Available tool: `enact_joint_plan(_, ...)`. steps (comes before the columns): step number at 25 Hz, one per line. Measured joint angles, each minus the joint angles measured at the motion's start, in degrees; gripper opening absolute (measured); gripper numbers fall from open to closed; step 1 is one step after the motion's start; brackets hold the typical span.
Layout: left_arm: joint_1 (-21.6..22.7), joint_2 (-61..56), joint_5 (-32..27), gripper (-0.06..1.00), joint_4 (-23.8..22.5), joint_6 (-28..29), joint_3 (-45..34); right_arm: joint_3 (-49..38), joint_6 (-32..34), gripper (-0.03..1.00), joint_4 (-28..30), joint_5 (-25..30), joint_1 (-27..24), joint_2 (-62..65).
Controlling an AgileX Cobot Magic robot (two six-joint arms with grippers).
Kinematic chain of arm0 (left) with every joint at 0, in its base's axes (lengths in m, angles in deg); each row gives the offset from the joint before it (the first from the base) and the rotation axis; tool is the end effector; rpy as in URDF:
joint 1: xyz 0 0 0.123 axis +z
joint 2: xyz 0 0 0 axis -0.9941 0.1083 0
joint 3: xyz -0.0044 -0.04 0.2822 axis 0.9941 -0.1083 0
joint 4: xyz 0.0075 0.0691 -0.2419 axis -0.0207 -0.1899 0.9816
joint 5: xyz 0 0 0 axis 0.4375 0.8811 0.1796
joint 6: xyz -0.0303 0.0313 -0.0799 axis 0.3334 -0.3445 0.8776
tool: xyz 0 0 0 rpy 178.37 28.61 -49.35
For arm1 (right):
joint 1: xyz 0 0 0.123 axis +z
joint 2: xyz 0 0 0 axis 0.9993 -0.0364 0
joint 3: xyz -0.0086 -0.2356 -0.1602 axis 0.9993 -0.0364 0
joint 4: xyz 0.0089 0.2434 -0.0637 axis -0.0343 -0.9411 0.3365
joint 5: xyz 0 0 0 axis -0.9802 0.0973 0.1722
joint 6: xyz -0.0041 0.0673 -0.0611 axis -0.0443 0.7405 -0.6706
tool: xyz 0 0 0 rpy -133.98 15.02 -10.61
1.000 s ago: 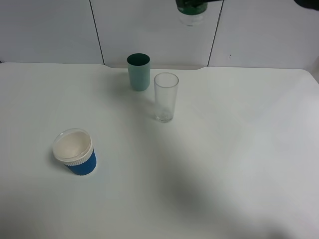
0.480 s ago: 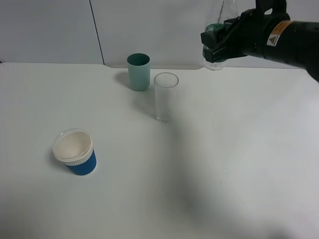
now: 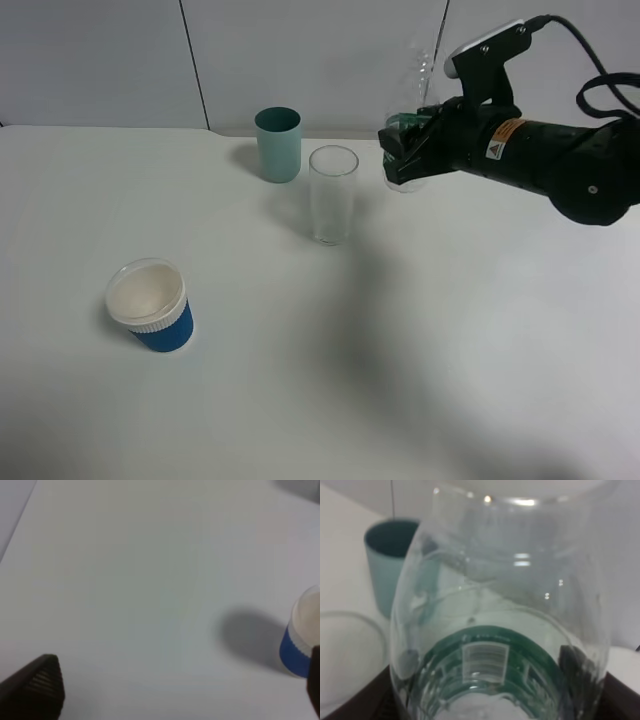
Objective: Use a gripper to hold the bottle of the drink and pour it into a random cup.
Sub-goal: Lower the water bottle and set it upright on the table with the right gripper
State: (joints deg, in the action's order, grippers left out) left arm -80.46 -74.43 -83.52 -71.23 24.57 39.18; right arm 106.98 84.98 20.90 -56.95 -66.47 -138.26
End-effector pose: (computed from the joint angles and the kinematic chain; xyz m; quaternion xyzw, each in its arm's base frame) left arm -0.0070 0.0012 0.2809 -0.0218 0.8469 0.0267 0.5307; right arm 0.3045 0.1294 0.1915 -0.2241 0.7734 0.1166 0.5814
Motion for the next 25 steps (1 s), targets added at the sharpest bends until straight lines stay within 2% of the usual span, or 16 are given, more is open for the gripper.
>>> enact_joint_plan(9,0.0,0.0,0.0,0.98,0.0,0.0,0.0,-0.2,-1.6,0.56,0.3,-4.1,-0.1,-6.5)
enact_joint_plan(15,0.0,0.0,0.0,0.98,0.0,0.0,0.0,-4.6,-2.5,0.56,0.6,-10.2,-3.2,-7.6)
enact_joint_plan(25,0.0,0.0,0.0,0.98,0.0,0.0,0.0,-5.9,-2.5,0.56,1.6,-13.3,-4.5,-10.9)
